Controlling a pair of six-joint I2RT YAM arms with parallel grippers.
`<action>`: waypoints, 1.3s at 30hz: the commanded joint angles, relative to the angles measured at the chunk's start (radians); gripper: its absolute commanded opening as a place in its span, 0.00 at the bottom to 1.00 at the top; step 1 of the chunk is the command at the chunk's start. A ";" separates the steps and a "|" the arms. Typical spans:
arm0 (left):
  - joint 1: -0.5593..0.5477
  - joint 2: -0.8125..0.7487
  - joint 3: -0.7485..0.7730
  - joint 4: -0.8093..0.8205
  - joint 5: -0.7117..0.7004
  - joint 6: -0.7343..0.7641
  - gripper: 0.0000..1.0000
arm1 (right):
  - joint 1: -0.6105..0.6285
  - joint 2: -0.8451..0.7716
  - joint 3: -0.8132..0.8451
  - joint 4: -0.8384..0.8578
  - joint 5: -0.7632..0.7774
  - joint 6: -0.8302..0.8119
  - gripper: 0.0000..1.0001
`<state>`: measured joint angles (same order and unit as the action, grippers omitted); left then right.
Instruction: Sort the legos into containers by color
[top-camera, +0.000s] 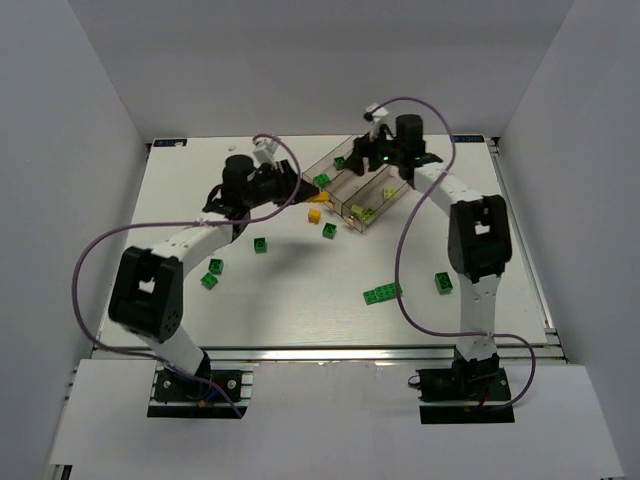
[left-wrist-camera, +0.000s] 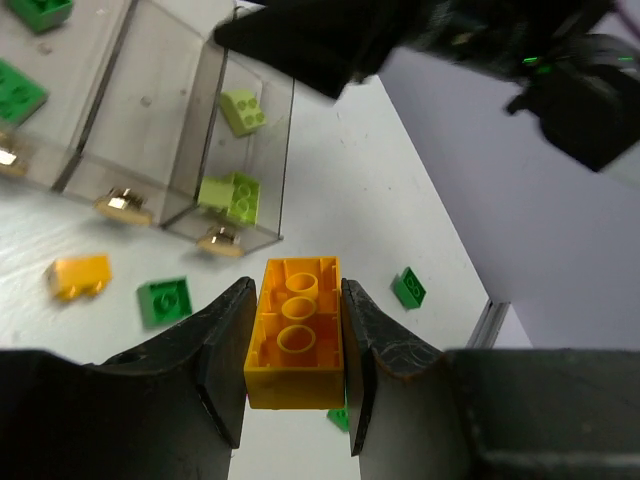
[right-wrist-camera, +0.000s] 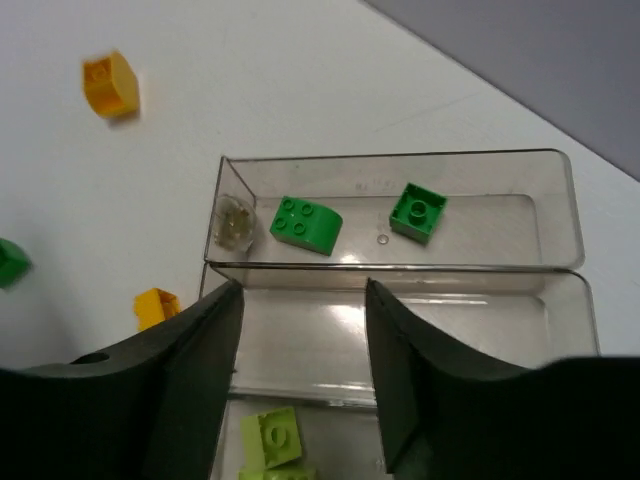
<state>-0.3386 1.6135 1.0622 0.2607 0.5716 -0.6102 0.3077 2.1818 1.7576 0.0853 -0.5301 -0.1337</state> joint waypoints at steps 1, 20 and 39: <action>-0.066 0.100 0.135 -0.030 -0.039 0.047 0.09 | -0.149 -0.163 -0.050 0.170 -0.186 0.217 0.52; -0.135 0.526 0.584 -0.089 -0.303 0.101 0.11 | -0.236 -0.761 -0.776 0.099 -0.400 0.011 0.49; -0.175 0.591 0.673 -0.202 -0.432 0.109 0.71 | -0.239 -0.836 -0.802 -0.008 -0.389 -0.078 0.65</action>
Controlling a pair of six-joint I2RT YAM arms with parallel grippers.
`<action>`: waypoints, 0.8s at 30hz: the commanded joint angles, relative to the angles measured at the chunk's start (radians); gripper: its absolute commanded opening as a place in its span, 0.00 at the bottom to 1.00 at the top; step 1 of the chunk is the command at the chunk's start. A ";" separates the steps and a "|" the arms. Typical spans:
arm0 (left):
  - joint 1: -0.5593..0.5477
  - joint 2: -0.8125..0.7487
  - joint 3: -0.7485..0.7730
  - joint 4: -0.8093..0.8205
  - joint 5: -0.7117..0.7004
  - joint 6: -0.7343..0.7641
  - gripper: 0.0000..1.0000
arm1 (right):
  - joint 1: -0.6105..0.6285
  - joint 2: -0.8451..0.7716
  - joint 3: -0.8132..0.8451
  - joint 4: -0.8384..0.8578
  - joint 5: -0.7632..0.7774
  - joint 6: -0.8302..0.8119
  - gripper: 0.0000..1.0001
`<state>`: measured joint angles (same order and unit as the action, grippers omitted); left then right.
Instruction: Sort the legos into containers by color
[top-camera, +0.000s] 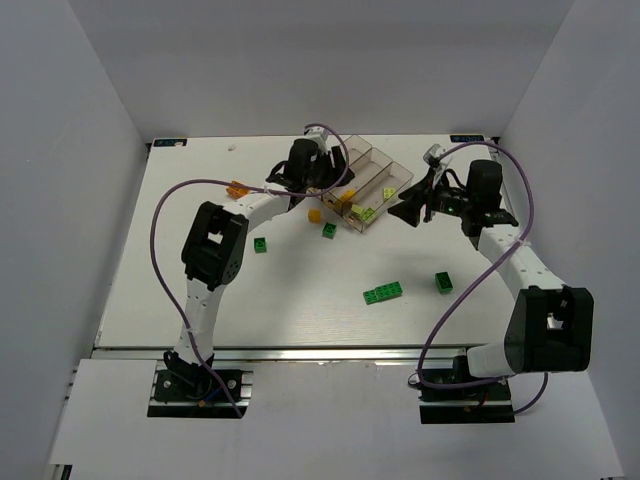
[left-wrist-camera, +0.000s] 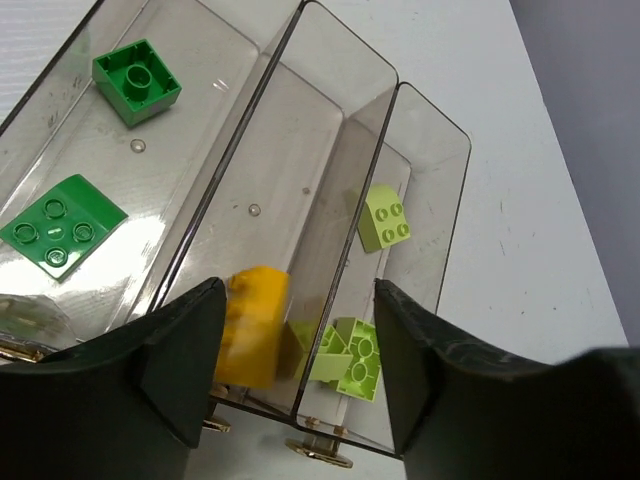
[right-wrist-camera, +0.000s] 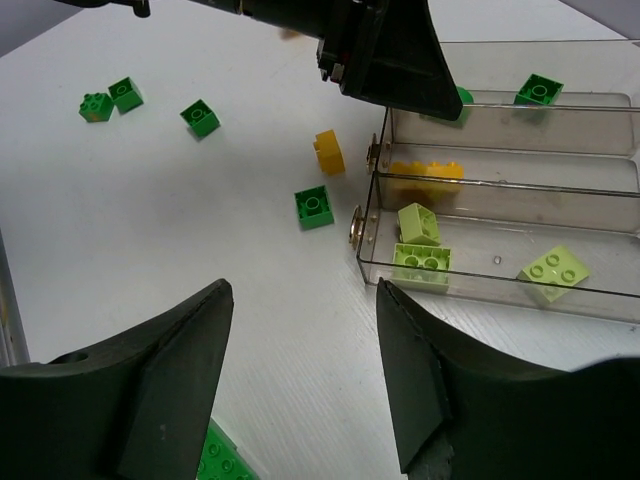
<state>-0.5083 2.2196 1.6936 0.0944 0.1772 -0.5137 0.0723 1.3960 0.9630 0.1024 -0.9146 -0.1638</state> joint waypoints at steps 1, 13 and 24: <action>-0.006 -0.015 0.049 -0.041 -0.038 0.012 0.73 | -0.005 -0.055 -0.007 -0.035 -0.004 -0.060 0.65; 0.013 -0.306 -0.047 -0.088 -0.188 0.083 0.98 | 0.003 -0.155 -0.029 -0.337 -0.197 -0.610 0.64; 0.306 -0.900 -0.566 -0.278 -0.199 -0.079 0.98 | 0.126 0.029 0.112 -1.137 -0.038 -1.621 0.89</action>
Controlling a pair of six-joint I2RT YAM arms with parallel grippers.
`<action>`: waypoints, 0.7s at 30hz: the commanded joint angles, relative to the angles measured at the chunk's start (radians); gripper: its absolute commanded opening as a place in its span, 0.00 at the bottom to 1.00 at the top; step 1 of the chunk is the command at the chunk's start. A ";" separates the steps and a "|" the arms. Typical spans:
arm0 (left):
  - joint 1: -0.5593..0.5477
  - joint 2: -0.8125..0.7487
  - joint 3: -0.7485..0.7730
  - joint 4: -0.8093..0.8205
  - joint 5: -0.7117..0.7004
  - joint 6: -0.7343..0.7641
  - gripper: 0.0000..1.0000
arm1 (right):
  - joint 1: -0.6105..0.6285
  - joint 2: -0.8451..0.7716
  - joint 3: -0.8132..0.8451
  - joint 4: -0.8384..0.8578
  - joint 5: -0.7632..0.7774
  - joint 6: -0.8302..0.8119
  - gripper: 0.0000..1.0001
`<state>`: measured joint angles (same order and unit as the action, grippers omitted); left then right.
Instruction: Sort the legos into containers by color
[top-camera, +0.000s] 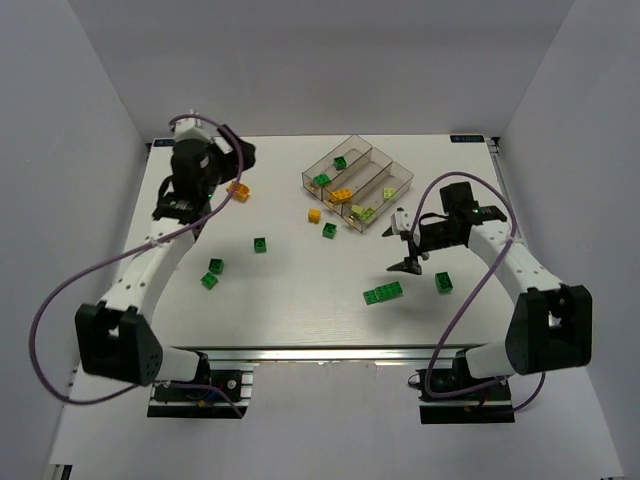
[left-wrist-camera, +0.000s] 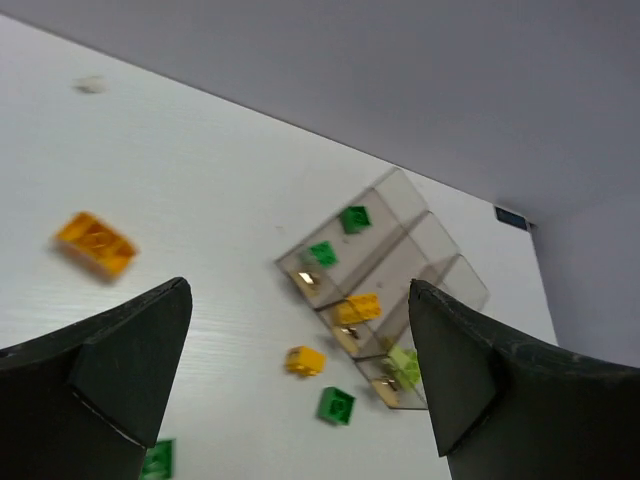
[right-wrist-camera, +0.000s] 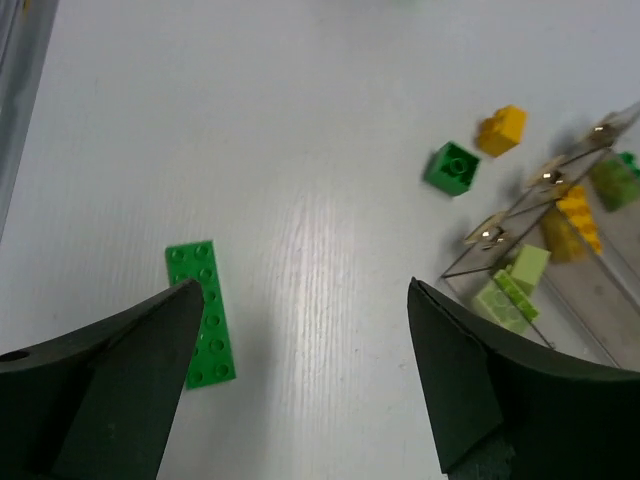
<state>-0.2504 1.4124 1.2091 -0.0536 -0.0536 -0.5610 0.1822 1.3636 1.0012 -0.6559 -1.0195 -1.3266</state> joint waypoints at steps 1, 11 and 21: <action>0.048 -0.093 -0.095 -0.159 0.025 -0.021 0.98 | 0.016 0.061 0.074 -0.402 0.081 -0.479 0.89; 0.097 -0.285 -0.299 -0.339 -0.037 -0.039 0.82 | 0.123 0.103 0.030 -0.377 0.239 -0.415 0.84; 0.100 -0.414 -0.456 -0.295 -0.028 -0.086 0.86 | 0.198 0.143 -0.042 -0.113 0.372 -0.137 0.80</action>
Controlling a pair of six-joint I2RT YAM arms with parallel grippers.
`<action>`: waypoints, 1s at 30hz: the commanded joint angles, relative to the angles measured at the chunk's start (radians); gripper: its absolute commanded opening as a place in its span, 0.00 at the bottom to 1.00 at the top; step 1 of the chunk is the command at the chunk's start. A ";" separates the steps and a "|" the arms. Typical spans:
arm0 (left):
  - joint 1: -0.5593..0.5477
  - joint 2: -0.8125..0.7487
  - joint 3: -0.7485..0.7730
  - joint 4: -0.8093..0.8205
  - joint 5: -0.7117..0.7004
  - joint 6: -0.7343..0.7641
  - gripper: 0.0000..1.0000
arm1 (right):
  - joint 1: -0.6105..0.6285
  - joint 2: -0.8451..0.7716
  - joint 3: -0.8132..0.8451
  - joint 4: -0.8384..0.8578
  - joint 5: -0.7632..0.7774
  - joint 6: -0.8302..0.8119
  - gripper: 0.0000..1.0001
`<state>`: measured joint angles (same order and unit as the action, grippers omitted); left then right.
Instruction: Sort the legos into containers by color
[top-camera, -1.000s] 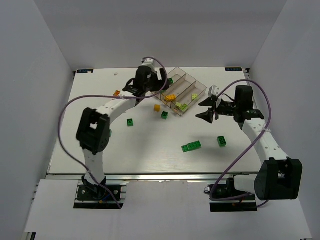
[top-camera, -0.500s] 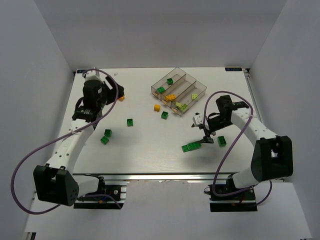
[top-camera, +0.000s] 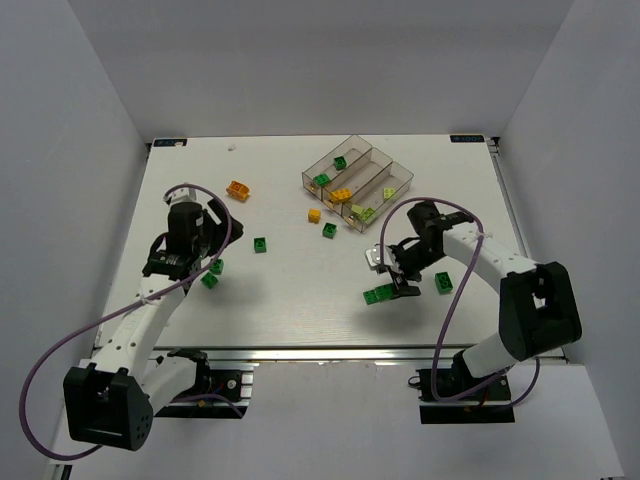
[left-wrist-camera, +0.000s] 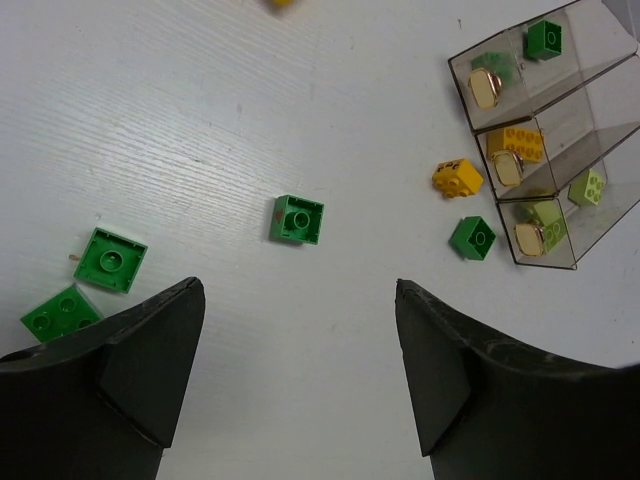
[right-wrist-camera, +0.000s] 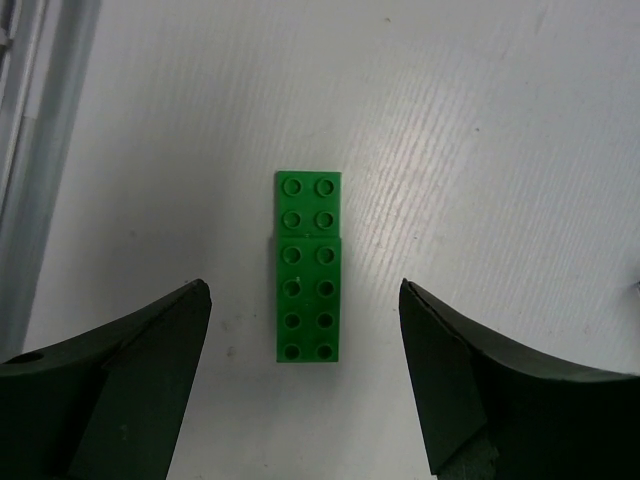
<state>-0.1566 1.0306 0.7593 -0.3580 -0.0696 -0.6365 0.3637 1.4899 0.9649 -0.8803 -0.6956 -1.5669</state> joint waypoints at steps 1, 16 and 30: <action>0.006 -0.032 -0.005 0.001 -0.015 -0.006 0.86 | 0.021 0.024 -0.009 0.125 0.068 0.113 0.80; 0.006 -0.072 -0.020 0.034 0.027 -0.002 0.87 | 0.037 0.096 -0.055 0.172 0.197 0.088 0.77; 0.006 -0.072 -0.103 0.183 0.279 0.006 0.90 | 0.037 0.127 -0.075 0.202 0.268 0.081 0.65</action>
<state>-0.1532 0.9722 0.6868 -0.2565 0.0837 -0.6392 0.3962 1.6039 0.8917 -0.6819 -0.4427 -1.4712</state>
